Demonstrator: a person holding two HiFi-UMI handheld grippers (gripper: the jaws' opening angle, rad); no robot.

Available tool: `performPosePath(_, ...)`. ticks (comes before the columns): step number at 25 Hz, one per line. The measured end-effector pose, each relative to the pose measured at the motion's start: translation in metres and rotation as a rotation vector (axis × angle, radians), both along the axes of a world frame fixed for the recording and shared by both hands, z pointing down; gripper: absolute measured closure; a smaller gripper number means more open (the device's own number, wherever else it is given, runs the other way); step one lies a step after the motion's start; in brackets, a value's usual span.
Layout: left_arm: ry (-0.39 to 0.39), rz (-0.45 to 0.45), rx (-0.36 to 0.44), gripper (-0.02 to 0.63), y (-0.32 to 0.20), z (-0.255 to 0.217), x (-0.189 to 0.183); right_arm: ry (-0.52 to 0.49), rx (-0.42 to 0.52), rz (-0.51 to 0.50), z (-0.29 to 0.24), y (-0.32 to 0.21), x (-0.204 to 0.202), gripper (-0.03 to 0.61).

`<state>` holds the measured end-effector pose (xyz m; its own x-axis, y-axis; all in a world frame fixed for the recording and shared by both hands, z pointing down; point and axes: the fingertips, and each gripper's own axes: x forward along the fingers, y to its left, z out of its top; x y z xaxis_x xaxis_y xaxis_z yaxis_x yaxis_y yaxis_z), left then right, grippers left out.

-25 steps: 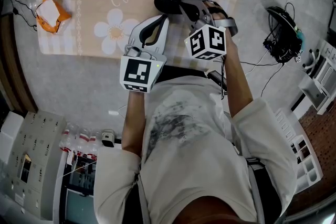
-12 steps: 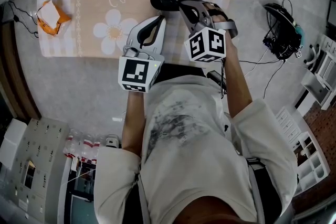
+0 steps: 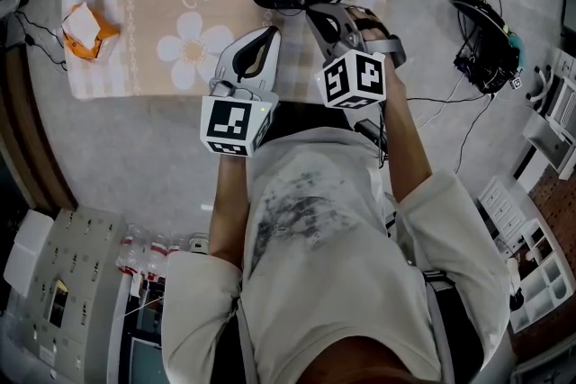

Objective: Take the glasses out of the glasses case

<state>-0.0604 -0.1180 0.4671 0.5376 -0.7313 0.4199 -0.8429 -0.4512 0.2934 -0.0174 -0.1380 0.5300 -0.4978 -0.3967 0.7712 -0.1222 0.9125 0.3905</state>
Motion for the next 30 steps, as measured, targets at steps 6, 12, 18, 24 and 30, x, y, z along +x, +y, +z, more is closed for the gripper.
performPosePath(6, 0.0, 0.004, -0.012, 0.604, 0.011, 0.003, 0.003, -0.01, -0.006, 0.016, 0.001, 0.013, 0.003, 0.56)
performPosePath(12, 0.0, 0.005, -0.02, 0.604, 0.022, 0.007, 0.007, -0.012, -0.011, 0.02, 0.004, 0.025, 0.006, 0.56)
performPosePath(18, -0.003, 0.008, -0.029, 0.604, 0.033, 0.011, 0.008, -0.007, -0.029, 0.016, 0.011, 0.038, 0.008, 0.56)
performPosePath(24, -0.007, 0.008, -0.039, 0.604, 0.041, 0.016, 0.006, -0.006, -0.053, 0.014, 0.023, 0.051, 0.007, 0.56)
performPosePath(30, -0.013, 0.013, -0.05, 0.604, 0.048, 0.022, 0.008, -0.001, -0.079, 0.008, 0.035, 0.062, 0.008, 0.56)
